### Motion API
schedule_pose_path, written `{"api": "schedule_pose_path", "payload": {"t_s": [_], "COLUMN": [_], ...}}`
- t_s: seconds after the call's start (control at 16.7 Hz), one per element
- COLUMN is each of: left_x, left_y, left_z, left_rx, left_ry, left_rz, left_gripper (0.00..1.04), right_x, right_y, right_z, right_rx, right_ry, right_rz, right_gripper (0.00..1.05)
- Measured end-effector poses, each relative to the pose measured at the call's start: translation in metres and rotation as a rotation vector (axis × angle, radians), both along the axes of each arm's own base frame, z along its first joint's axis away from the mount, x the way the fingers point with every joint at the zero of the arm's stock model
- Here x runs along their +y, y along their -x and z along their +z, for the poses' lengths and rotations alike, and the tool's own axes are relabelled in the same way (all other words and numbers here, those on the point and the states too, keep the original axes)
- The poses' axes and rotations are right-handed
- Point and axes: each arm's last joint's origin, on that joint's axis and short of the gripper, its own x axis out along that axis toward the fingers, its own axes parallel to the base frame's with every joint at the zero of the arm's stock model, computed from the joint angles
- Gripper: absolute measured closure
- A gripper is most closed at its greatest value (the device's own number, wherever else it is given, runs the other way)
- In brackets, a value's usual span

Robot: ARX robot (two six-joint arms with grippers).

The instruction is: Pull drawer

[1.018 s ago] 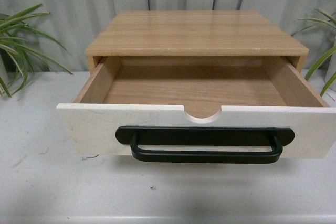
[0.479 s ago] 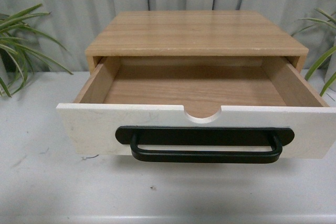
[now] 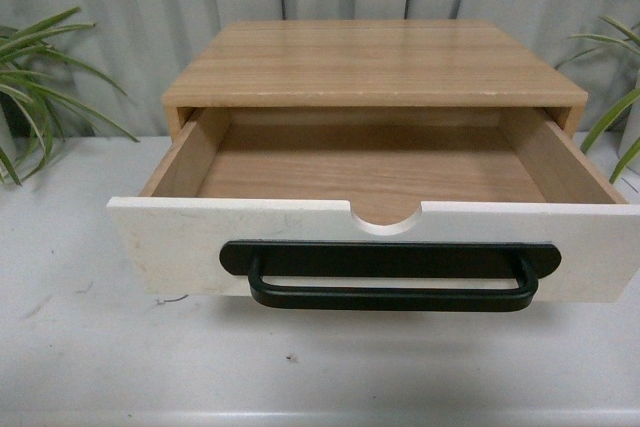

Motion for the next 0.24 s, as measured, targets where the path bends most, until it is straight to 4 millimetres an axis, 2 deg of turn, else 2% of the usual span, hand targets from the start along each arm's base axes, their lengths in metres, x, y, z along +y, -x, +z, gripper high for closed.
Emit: {"api": "schedule_pose_path", "payload": {"t_s": [0.24], "left_x": [0.0000], "left_y": [0.0000], "left_z": [0.0000], "left_rx": [0.000], "left_ry": [0.000], "left_rz": [0.000], "left_gripper": [0.07], "right_x": [0.0000], "right_y": [0.0000], "right_z": [0.0000], "right_rx": [0.000], "right_ry": [0.000], "right_rz": [0.000], "right_gripper": [0.06]}}
